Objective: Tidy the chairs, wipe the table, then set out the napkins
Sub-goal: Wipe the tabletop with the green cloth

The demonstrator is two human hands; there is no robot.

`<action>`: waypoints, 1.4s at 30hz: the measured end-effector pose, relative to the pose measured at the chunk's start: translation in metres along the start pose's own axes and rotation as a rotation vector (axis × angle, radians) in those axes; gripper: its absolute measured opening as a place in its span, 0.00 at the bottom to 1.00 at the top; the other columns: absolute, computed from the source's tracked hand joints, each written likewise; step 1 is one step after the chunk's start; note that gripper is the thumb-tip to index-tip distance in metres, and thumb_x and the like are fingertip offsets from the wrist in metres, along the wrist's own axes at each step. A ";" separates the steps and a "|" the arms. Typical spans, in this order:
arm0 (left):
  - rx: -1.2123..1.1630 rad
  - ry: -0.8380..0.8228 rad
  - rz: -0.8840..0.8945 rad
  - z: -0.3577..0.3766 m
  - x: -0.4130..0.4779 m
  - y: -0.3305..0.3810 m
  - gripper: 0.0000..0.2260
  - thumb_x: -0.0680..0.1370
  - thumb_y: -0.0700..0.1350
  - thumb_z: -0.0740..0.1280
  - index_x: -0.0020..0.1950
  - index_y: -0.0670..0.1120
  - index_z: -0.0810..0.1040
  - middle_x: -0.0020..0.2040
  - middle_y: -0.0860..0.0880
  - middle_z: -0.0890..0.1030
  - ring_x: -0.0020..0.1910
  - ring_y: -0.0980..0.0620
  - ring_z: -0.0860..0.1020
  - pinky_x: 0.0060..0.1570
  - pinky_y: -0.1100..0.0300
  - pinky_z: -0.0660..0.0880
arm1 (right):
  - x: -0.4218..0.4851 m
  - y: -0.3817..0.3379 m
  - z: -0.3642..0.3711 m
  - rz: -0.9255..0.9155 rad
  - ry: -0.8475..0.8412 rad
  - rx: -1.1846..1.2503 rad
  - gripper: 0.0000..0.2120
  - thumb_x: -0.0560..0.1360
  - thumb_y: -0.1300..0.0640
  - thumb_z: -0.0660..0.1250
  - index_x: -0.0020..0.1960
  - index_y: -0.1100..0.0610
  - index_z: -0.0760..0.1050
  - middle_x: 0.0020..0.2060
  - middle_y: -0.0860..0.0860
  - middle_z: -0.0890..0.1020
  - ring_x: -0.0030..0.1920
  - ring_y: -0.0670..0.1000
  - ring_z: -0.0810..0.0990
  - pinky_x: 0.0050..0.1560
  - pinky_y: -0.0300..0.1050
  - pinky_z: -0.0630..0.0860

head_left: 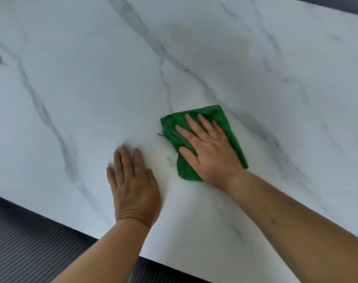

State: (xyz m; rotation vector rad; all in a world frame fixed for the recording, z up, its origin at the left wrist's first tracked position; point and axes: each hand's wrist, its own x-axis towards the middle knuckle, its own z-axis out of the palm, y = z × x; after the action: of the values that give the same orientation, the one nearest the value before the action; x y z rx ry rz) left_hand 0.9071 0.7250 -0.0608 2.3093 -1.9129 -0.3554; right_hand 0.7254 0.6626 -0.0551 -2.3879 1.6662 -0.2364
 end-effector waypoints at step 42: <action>-0.076 0.014 0.071 -0.001 0.009 -0.010 0.23 0.80 0.43 0.52 0.76 0.41 0.57 0.78 0.39 0.52 0.77 0.42 0.48 0.74 0.45 0.44 | -0.120 0.004 0.000 0.388 -0.037 -0.135 0.37 0.77 0.33 0.46 0.79 0.52 0.46 0.78 0.58 0.48 0.77 0.63 0.45 0.74 0.60 0.41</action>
State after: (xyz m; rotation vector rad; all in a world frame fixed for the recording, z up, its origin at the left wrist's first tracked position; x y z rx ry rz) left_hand 0.9184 0.7185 -0.0627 2.1847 -1.9337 -0.3953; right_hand 0.6809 0.7736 -0.0568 -2.0796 2.1390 -0.0133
